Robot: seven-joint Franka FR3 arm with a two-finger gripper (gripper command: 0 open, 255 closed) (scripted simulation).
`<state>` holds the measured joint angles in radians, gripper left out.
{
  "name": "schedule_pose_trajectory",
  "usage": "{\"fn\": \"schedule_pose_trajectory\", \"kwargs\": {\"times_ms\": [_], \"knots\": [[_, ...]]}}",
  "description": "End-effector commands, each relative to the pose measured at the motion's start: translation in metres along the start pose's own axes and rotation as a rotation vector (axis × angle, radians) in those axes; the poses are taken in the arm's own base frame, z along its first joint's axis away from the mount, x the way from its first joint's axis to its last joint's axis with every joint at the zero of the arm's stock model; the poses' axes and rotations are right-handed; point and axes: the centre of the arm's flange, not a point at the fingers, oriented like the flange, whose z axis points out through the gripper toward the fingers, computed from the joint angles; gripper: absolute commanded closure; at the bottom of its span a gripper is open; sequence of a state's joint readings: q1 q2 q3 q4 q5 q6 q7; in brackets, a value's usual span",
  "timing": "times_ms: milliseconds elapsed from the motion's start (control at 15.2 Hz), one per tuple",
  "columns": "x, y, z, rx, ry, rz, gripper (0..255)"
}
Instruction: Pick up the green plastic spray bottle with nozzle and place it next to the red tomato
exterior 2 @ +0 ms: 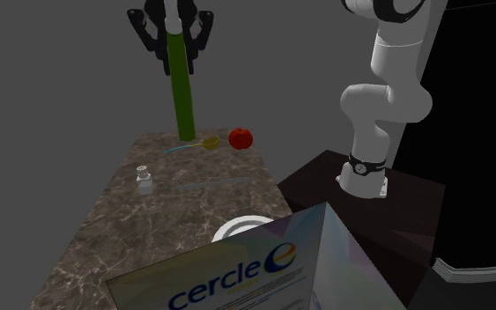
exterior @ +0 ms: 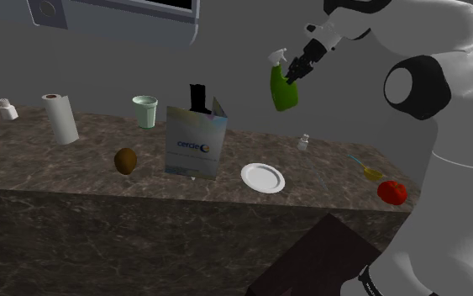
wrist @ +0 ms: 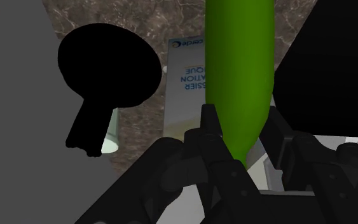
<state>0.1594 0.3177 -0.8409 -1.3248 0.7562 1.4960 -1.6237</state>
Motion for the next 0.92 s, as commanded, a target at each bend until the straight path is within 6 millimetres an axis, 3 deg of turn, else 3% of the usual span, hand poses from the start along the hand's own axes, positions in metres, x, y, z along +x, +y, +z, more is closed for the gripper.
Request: {"fn": "schedule_pose_trajectory", "kwargs": {"times_ms": [0, 858], "knots": [[0.004, 0.000, -0.008, 0.000, 0.000, 0.000, 255], [-0.128, -0.079, -0.084, 0.000, 0.000, 0.000, 255]]}}
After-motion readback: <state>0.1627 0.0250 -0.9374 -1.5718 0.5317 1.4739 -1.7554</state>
